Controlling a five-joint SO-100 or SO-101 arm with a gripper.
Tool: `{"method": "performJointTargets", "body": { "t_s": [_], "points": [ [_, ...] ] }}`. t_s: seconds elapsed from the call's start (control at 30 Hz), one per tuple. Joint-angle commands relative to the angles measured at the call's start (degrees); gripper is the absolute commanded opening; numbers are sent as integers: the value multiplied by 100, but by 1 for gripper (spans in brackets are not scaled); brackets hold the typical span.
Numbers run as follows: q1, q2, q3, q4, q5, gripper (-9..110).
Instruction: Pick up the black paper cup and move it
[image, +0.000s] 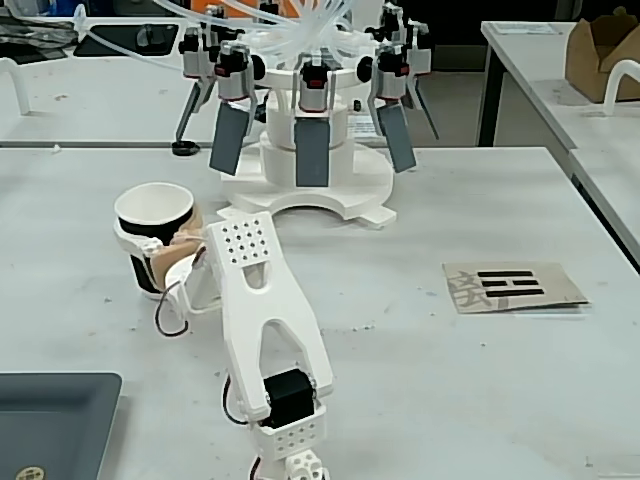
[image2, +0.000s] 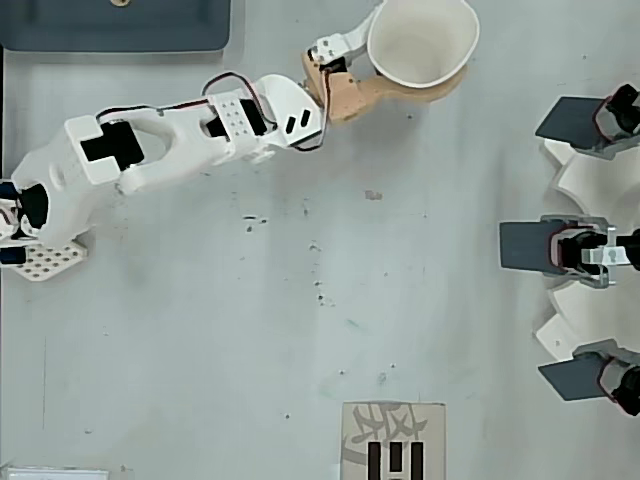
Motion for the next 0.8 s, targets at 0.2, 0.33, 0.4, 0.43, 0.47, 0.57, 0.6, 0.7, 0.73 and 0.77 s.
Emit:
{"method": "performJointTargets", "body": {
  "t_s": [0.2,0.33,0.4,0.43,0.47,0.57,0.6,0.7,0.73,0.77],
  "points": [
    [281,1037,545,-149,-211,9],
    [352,1274,773,-185,-264,9],
    [387,1371,879,-237,-281,9],
    [404,1424,940,-264,-299,9],
    [431,1468,1011,-299,-308,9],
    [492,1644,1283,-431,-325,9],
    [519,1696,1397,-492,-325,9],
    [615,1846,1767,-729,-360,9],
    [642,1898,1881,-809,-378,9],
    [668,1960,2004,-879,-396,9]
  ]
}}
